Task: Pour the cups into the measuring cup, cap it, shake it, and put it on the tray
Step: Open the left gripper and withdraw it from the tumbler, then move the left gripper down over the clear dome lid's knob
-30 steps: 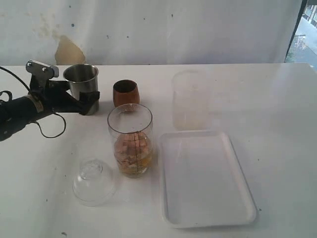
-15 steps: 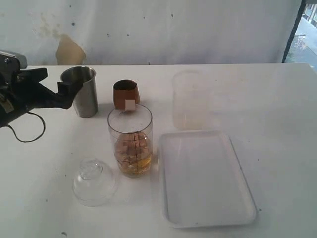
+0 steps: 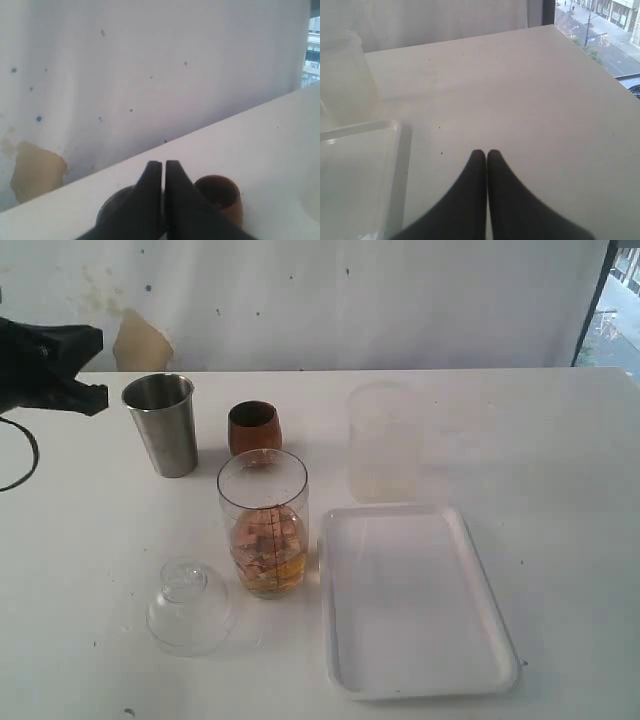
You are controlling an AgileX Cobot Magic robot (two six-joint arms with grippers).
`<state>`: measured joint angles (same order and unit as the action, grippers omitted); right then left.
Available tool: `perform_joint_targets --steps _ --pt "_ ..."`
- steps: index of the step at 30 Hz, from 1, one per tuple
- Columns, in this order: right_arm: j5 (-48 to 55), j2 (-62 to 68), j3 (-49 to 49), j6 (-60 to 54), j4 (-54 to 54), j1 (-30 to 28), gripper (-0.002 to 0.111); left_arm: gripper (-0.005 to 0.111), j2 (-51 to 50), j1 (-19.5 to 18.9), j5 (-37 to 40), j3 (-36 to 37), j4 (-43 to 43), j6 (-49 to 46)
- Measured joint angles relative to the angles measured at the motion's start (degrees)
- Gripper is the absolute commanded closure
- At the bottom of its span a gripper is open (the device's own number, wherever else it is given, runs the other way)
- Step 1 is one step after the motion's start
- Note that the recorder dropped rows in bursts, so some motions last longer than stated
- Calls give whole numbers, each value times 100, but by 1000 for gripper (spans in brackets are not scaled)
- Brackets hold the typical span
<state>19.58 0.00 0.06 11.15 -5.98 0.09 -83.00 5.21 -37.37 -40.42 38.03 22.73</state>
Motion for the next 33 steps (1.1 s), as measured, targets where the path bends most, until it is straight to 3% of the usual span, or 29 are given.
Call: perform_joint_targets --steps 7,13,16,20,23,29,33 --pt "0 0 0 0 0 0 108 107 928 0 604 -393 994 1599" --pt "0 0 0 0 0 0 108 107 1260 0 312 -848 1085 2496" --pt "0 0 0 0 0 0 108 107 1260 56 1631 -1245 1678 3189" --pt "0 0 0 0 0 0 108 107 1187 281 4646 -1740 2298 3553" --pt "0 0 0 0 0 0 108 107 1027 294 6162 -2178 1360 2454" --pt "0 0 0 12 0 0 108 107 42 298 9088 -3682 -1999 -1326" --pt "0 0 0 12 0 0 108 94 -463 399 10049 -4060 -4343 -3087"
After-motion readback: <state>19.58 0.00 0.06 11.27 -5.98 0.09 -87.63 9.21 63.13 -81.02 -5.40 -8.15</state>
